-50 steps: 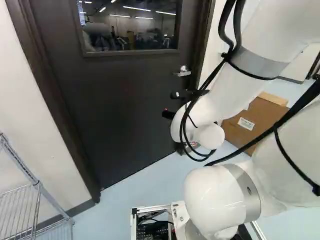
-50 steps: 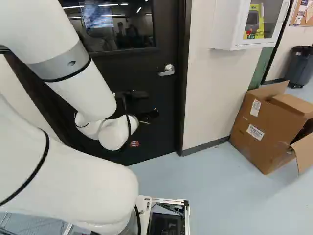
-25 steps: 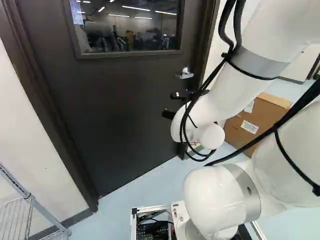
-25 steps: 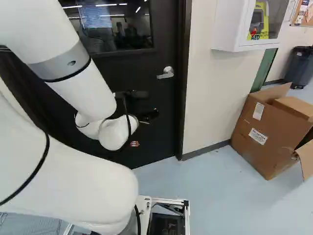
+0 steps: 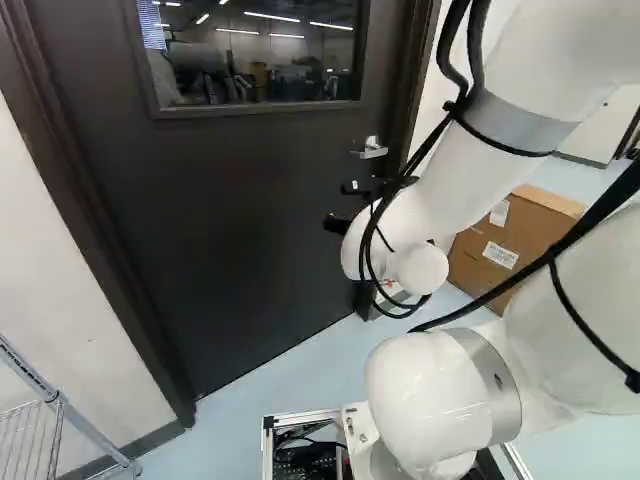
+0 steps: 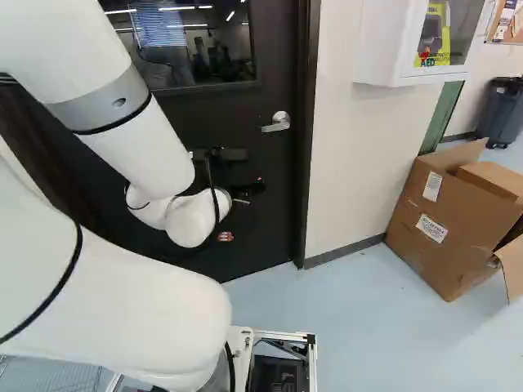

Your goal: Open the door and move inside

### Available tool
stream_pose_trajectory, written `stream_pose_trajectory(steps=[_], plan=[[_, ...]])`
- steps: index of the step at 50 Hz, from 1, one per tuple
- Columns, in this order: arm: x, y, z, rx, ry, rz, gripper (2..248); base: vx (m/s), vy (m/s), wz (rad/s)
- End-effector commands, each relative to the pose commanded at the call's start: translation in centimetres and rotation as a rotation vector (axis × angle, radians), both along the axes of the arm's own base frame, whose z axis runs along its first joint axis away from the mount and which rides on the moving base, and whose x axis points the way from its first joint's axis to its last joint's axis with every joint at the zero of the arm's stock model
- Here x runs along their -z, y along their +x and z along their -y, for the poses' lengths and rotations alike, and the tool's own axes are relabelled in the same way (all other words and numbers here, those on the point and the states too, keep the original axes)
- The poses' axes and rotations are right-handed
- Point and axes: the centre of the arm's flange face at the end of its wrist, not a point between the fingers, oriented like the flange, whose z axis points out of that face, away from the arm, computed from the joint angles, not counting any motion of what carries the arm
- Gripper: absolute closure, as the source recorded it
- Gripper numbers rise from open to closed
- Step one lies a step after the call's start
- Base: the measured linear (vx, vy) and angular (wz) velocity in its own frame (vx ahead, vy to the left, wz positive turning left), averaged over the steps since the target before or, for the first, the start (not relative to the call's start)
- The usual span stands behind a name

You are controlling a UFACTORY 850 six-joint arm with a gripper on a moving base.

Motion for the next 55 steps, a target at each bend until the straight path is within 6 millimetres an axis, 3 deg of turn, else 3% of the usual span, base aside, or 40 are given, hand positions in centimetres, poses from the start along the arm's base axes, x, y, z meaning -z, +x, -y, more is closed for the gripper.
stream_pose_trajectory(steps=[45,55], plan=[[-5.0,8.3,0.0,0.0,0.0,0.098,3,0.0,0.0,0.0],[-6.1,9.1,0.0,0.0,0.0,0.122,3,0.0,0.0,0.0]])
